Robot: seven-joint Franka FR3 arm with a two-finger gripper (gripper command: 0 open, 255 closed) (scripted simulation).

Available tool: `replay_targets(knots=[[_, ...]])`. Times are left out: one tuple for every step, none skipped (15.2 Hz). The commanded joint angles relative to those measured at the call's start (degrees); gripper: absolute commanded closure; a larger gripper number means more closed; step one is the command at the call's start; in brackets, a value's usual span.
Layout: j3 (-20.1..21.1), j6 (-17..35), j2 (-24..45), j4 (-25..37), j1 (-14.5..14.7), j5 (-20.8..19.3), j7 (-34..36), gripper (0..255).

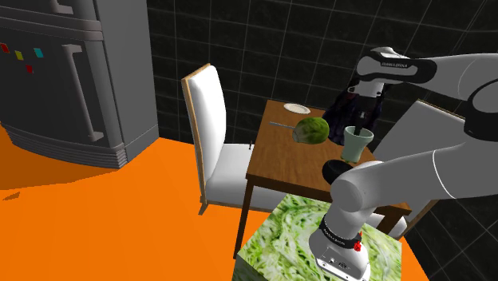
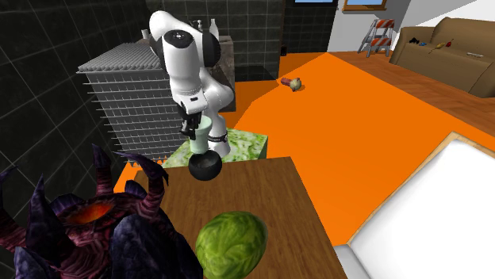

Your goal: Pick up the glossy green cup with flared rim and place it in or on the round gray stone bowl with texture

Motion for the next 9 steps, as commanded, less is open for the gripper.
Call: replay_targets(knots=[[-0.54, 1.48, -0.04, -1.45, -0.07, -0.39, 0.22, 255], [-0.84, 2.2, -0.06, -2.16, -0.12, -0.61, 0.3, 255], [-1.15, 2.92, -0.06, -2.86, -0.17, -0.83, 0.38, 255], [-1.46, 3.65, -0.04, -3.55, -0.22, -1.06, 0.45, 255], [-1.79, 4.38, -0.01, -4.23, -0.25, -1.29, 0.53, 255], [-2.12, 5.12, 0.03, -4.9, -0.29, -1.53, 0.6, 255], [-2.45, 5.87, 0.09, -5.56, -0.32, -1.76, 0.67, 255], [-2.71, 6.42, 0.14, -6.05, -0.34, -1.94, 0.72, 255], [-2.71, 6.42, 0.14, -6.05, -0.34, -1.94, 0.72, 255]])
